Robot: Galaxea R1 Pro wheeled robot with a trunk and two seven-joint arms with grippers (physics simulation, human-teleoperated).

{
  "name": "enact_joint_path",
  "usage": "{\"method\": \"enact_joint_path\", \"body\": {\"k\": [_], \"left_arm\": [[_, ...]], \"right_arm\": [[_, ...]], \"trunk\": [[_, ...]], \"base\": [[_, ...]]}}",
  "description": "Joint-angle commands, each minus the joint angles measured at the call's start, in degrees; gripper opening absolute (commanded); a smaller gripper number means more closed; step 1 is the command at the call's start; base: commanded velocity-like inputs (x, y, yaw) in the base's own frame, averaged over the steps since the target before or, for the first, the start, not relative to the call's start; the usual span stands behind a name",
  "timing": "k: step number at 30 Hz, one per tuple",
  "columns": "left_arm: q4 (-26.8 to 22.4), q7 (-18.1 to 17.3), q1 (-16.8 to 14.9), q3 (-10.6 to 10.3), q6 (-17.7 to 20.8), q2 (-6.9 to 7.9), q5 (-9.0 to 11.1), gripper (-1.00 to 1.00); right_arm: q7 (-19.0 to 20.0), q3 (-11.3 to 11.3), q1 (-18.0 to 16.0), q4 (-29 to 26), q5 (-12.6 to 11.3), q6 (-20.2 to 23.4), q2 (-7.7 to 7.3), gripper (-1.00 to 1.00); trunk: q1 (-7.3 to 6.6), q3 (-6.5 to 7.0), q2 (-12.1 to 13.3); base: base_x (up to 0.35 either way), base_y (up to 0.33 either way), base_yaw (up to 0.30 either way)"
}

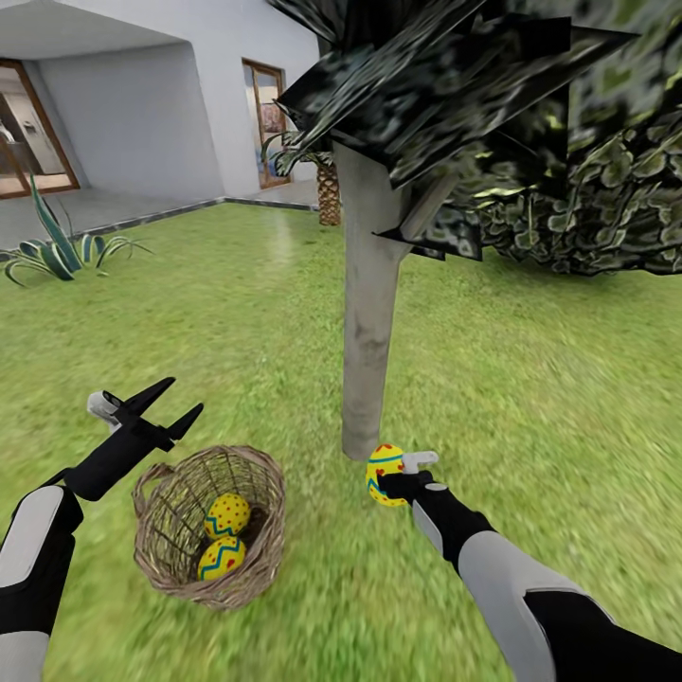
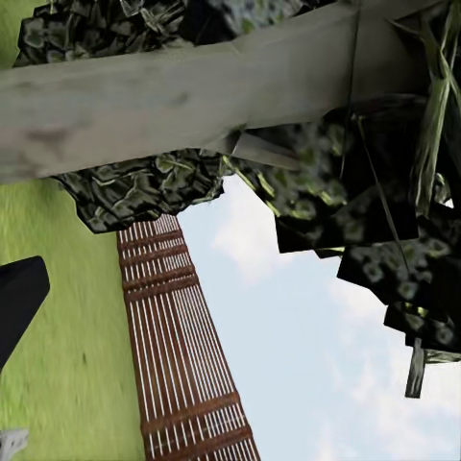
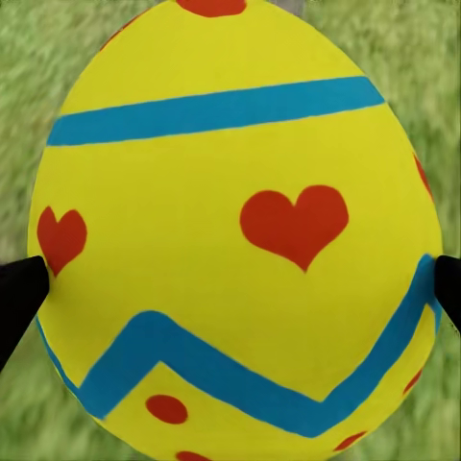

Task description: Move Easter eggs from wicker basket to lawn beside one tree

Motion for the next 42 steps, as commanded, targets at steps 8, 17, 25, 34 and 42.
{"method": "enact_joint_path", "body": {"k": [8, 17, 25, 34, 42], "left_arm": [[0.07, -0.28, 0.08, 0.15, 0.17, -0.07, 1.96, 1.0], [0.12, -0.28, 0.11, 0.07, 0.11, 0.02, 3.31, 1.0], [0.08, -0.28, 0.11, 0.07, 0.11, 0.02, 3.32, 1.0], [0.15, -0.28, 0.11, 0.07, 0.11, 0.02, 3.32, 1.0], [0.08, -0.28, 0.11, -0.02, 0.03, -0.13, 3.24, 1.0]], "right_arm": [[0.08, -0.24, 0.0, -0.08, 0.78, 0.23, 0.11, -1.0], [0.08, -0.24, 0.0, -0.06, 0.89, 0.23, 0.2, -1.0], [0.08, -0.24, 0.0, -0.03, 0.74, 0.31, 0.2, -1.0], [0.08, -0.2, 0.0, 0.32, 1.05, 0.15, 0.2, -1.0], [-10.96, 0.15, -0.98, 0.19, 0.85, 8.58, 0.98, -1.0]], "trunk": [[0.22, -0.22, -0.42], [2.19, -1.84, -4.03], [3.95, -3.28, -7.24], [5.93, -4.89, -10.85], [7.69, -6.33, -14.05]], "base": [[0.007, 0.0, 0.0], [0.0, 0.0, 0.0], [0.0, 0.0, 0.0], [0.0, 0.0, 0.0], [0.0, 0.0, 0.0]]}}
